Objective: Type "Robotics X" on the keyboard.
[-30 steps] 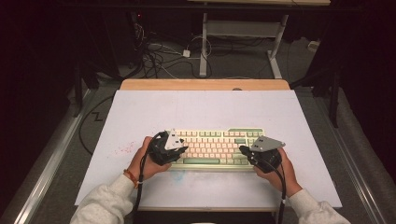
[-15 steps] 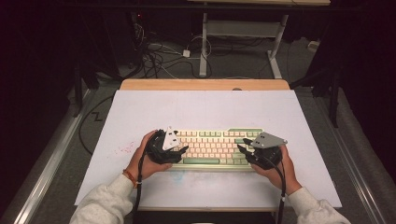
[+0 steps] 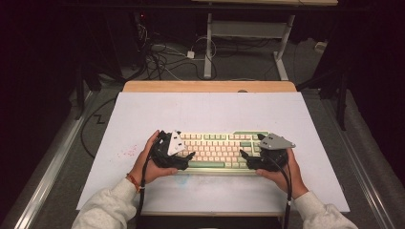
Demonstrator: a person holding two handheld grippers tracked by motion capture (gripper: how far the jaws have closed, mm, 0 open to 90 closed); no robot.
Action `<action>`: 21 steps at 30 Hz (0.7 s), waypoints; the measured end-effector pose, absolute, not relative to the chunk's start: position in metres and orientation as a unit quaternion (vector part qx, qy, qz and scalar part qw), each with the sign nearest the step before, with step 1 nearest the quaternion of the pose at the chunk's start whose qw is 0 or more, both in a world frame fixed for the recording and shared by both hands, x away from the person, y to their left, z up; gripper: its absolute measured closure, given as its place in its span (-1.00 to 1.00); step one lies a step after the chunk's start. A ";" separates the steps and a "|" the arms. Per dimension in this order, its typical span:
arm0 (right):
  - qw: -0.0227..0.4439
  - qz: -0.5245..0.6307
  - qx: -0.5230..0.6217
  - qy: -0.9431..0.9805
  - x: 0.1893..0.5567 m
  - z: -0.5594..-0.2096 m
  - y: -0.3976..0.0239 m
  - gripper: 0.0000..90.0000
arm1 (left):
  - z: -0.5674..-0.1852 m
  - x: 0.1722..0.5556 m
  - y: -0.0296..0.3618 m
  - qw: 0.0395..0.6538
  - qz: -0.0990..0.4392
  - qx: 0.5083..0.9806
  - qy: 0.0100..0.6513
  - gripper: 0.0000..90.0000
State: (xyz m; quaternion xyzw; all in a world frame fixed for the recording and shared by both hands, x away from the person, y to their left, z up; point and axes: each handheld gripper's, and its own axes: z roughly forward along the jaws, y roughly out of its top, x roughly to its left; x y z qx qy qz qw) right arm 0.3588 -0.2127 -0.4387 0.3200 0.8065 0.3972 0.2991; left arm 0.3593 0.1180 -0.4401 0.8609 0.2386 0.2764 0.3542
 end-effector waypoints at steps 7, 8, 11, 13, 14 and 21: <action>0.306 0.395 0.314 0.807 0.358 -0.439 -0.210 -0.62 | -0.439 0.358 0.117 0.355 0.287 0.858 0.235 -0.65; 0.306 0.397 0.312 0.807 0.357 -0.439 -0.210 -0.61 | -0.439 0.358 0.117 0.354 0.287 0.858 0.234 -0.65; 0.310 0.401 0.311 0.804 0.356 -0.437 -0.210 -0.60 | -0.439 0.357 0.116 0.352 0.291 0.859 0.232 -0.65; 0.311 0.401 0.311 0.804 0.356 -0.436 -0.210 -0.60 | -0.439 0.357 0.116 0.351 0.293 0.859 0.231 -0.65; 0.311 0.402 0.312 0.803 0.356 -0.436 -0.210 -0.60 | -0.439 0.356 0.116 0.352 0.293 0.859 0.230 -0.65; 0.322 0.400 0.311 0.800 0.351 -0.432 -0.212 -0.59 | -0.436 0.352 0.120 0.358 0.299 0.856 0.225 -0.65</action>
